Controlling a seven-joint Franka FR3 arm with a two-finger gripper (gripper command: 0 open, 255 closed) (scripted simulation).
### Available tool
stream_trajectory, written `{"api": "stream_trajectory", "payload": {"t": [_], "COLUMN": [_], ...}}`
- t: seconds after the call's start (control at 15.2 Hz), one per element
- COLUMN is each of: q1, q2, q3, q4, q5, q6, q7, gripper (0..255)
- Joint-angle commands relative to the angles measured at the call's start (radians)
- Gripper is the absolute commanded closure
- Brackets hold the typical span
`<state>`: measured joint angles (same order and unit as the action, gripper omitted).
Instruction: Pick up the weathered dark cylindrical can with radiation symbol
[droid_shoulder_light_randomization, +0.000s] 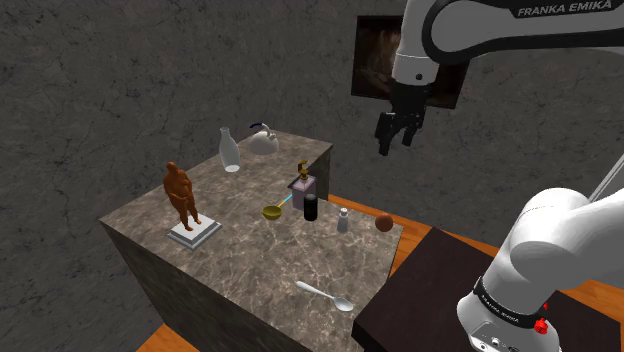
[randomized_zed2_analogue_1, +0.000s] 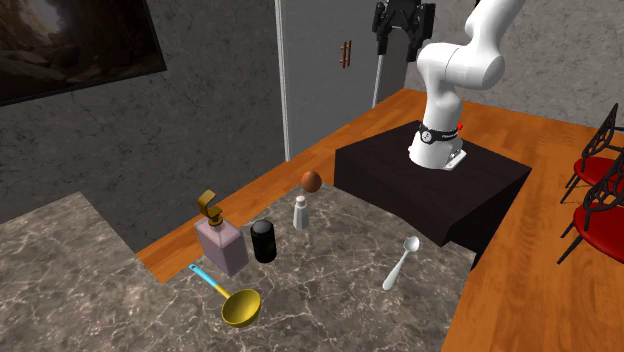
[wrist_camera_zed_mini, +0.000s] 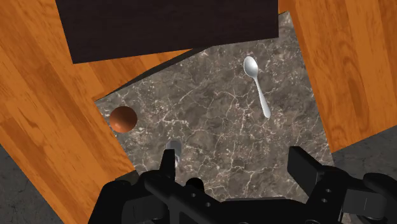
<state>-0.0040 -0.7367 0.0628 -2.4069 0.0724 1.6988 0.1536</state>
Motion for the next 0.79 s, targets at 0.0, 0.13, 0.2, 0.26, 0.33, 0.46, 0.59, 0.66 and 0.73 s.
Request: {"api": "stream_trajectory", "payload": {"t": [0.0, 0.13, 0.2, 0.26, 0.33, 0.46, 0.59, 0.66, 0.73], "q1": [0.0, -0.003, -0.004, -0.006, -0.007, -0.01, -0.012, -0.013, -0.014], "q2": [0.0, 0.053, 0.082, 0.111, 0.142, 0.207, 0.275, 0.311, 0.347], "q3": [0.0, -0.006, -0.008, -0.011, -0.014, -0.019, -0.023, -0.026, -0.028], "q4": [0.0, -0.015, -0.02, -0.024, -0.027, -0.027, -0.021, -0.016, -0.01], "q5": [0.0, -0.003, -0.005, -0.006, -0.008, -0.01, -0.011, -0.012, -0.012], "q6": [0.0, 0.068, 0.102, 0.136, 0.169, 0.234, 0.297, 0.328, 0.357], "q7": [0.0, -0.016, -0.023, -0.031, -0.038, -0.053, -0.067, -0.074, -0.082], "gripper": [0, 0, 0, 0, 0, 0, 0, 0, 0]}}
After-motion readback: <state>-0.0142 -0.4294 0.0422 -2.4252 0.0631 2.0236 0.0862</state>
